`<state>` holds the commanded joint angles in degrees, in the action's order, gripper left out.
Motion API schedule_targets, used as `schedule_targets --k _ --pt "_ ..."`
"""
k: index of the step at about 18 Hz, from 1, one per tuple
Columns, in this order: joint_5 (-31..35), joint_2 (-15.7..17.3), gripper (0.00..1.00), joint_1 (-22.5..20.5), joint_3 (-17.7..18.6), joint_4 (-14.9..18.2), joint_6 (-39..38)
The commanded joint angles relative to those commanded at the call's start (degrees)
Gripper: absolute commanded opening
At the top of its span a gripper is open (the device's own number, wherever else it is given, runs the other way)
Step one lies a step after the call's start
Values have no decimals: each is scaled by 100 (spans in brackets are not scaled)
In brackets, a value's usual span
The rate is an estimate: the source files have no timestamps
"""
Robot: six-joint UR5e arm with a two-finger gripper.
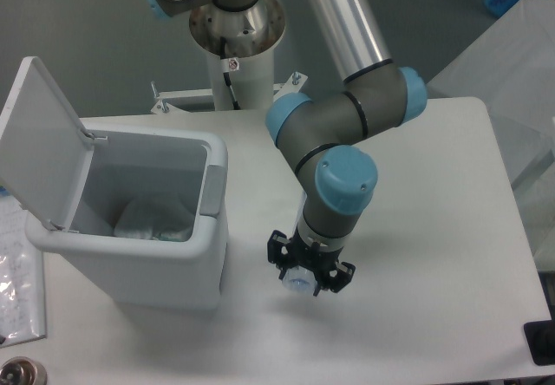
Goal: Place the trash in the trash can
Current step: 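Lift the bottle and carry it over the trash bin opening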
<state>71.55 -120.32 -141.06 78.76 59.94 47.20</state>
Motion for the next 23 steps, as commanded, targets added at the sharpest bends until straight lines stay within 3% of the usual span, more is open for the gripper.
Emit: schedule_targets --k 2,4,11,16,23 --pt "-184 0 57 0 -185 -26 -79" --pt "-858 52 56 -114 -570 -62 -298" --pt "-2390 482 55 -421 -634 -527 -588" --pt "-2637 624 55 -440 -678 -642 -712" --pt "-3059 721 55 -440 -1108 -659 -1204"
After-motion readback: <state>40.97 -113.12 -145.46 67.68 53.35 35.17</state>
